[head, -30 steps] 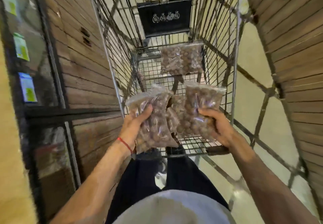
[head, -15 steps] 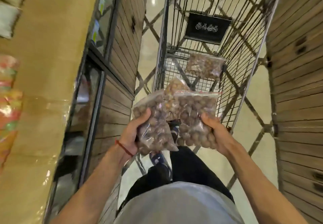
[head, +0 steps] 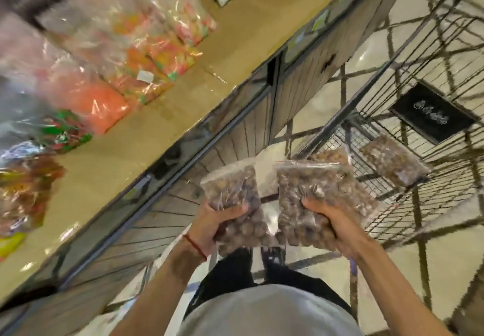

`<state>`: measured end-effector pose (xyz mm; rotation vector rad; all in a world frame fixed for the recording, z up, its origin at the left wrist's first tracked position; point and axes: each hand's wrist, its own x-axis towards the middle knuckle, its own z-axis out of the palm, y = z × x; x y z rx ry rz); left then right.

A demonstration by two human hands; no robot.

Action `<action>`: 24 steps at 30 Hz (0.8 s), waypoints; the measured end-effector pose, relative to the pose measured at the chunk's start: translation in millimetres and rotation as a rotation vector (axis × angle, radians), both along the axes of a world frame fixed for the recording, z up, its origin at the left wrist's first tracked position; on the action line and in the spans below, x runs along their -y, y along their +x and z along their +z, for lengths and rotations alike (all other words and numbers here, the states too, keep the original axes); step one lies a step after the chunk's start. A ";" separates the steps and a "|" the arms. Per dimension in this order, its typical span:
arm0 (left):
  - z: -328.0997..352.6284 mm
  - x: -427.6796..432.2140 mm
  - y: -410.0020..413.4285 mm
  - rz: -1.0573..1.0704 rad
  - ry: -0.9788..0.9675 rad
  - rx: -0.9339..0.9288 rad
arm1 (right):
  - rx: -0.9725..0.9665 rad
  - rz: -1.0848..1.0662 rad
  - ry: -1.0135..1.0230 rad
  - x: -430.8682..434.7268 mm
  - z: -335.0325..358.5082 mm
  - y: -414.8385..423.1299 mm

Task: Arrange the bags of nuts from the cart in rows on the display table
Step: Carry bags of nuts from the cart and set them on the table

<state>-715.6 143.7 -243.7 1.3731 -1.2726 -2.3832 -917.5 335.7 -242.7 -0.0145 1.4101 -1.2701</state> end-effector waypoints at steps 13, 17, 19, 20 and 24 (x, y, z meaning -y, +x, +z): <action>17.7 -54.4 210.1 0.591 -0.148 0.153 | -0.078 0.527 -0.143 87.9 27.6 114.2; 19.3 -53.3 281.9 0.727 -0.172 0.168 | -0.118 0.694 -0.177 122.4 39.2 185.8; 19.2 -49.6 321.6 0.781 -0.180 0.160 | -0.174 0.722 -0.176 138.7 48.1 228.7; 20.9 -46.8 341.3 0.797 -0.185 0.155 | -0.193 0.725 -0.171 146.1 51.2 250.5; 21.0 -35.0 425.9 0.804 -0.196 0.178 | -0.207 0.752 -0.178 173.8 51.7 338.0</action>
